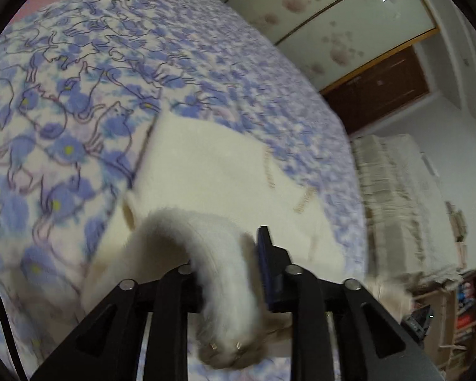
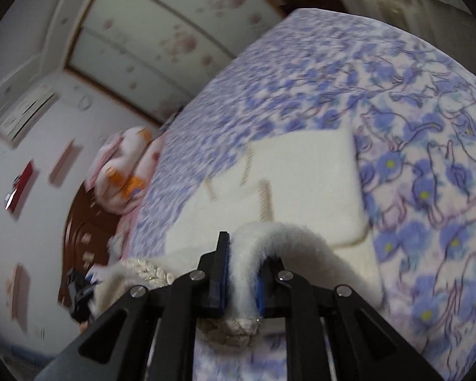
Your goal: Fold large clothes
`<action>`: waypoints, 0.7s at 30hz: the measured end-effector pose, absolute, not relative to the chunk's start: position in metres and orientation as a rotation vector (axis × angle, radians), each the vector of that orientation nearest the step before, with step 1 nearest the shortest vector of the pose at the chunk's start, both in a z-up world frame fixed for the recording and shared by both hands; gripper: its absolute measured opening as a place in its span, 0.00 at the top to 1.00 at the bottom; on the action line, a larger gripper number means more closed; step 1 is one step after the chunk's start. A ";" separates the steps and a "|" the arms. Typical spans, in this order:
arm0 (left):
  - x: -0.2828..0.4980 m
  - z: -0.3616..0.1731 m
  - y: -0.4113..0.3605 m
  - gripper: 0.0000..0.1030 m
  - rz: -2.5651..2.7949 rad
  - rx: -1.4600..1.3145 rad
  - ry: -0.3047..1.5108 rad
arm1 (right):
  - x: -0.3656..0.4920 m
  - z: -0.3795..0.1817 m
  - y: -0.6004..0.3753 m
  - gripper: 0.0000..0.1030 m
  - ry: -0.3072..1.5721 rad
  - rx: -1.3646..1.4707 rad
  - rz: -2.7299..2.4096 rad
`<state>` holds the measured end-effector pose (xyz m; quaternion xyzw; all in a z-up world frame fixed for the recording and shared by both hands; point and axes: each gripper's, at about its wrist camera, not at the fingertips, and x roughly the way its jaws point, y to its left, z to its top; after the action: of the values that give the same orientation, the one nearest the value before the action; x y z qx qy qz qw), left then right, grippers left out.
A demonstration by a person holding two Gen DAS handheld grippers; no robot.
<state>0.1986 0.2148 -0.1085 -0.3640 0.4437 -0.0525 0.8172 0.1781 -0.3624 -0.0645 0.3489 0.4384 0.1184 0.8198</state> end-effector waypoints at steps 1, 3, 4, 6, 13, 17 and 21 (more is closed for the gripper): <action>0.208 -0.115 0.216 0.64 -0.092 -0.773 0.963 | 0.191 -0.074 -0.365 0.74 0.959 0.748 0.229; 0.230 -0.131 0.219 0.48 -0.054 -0.752 1.002 | 0.214 -0.096 -0.367 0.64 1.006 0.754 0.220; 0.237 -0.137 0.218 0.43 -0.049 -0.739 1.008 | 0.222 -0.103 -0.367 0.62 1.018 0.737 0.215; 0.250 -0.147 0.215 0.42 -0.028 -0.678 1.023 | 0.235 -0.117 -0.364 0.61 1.044 0.660 0.169; 0.282 -0.177 0.187 0.41 -0.062 -0.377 1.119 | 0.260 -0.139 -0.354 0.61 1.068 0.423 0.127; 0.288 -0.185 0.185 0.41 -0.093 -0.282 1.122 | 0.268 -0.145 -0.345 0.61 1.067 0.282 0.122; 0.292 -0.186 0.194 0.41 -0.128 -0.286 1.091 | 0.277 -0.149 -0.340 0.61 1.058 0.212 0.111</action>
<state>0.2921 0.1936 -0.1856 -0.1353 0.5168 -0.0607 0.8431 0.2770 -0.3404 -0.1494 0.1010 0.5034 0.0527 0.8565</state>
